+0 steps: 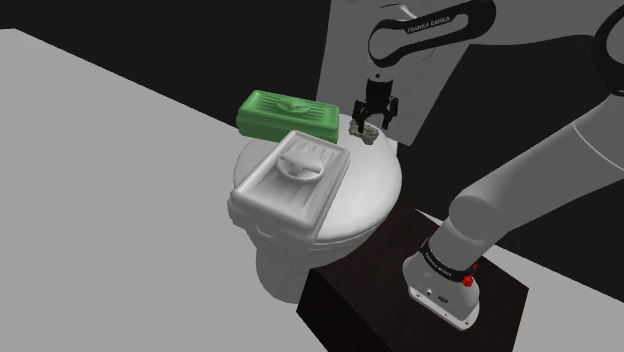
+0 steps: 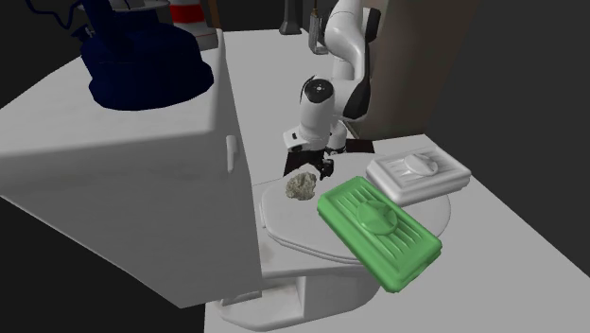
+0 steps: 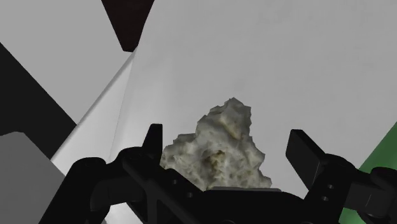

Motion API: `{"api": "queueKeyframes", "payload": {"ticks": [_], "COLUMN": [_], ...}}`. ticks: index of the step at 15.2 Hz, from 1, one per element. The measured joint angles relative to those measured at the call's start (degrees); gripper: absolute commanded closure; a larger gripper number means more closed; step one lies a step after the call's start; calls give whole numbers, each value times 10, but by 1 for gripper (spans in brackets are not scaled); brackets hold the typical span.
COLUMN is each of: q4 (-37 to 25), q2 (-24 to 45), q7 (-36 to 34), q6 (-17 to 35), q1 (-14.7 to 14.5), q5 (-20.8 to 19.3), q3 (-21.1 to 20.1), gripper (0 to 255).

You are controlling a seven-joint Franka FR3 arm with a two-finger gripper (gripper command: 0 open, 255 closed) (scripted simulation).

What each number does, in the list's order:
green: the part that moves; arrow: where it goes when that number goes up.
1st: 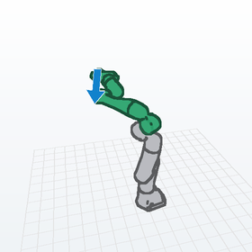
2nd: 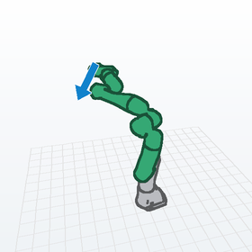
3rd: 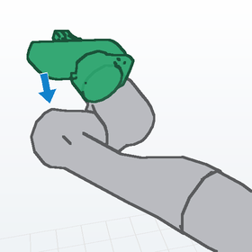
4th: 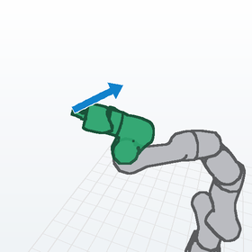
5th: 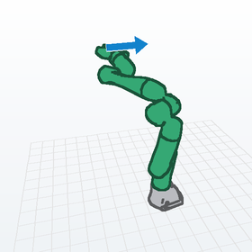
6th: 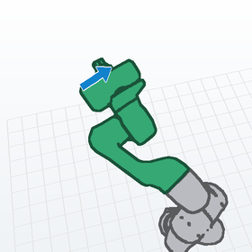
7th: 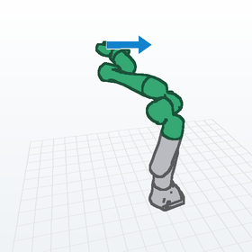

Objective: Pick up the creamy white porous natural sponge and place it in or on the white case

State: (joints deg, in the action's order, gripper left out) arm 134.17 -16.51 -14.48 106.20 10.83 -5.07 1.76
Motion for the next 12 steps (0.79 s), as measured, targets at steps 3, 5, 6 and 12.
{"api": "queueKeyframes", "payload": {"ticks": [3,5,6,12], "q4": [20,30,31,33], "q2": [5,5,6,6], "q7": [-1,0,-1,-1], "q6": [25,35,37,39], "q1": [2,2,2,2], "q5": [-2,-2,-2,-2], "q3": [2,3,3,2], "gripper": [0,0,0,255]}}
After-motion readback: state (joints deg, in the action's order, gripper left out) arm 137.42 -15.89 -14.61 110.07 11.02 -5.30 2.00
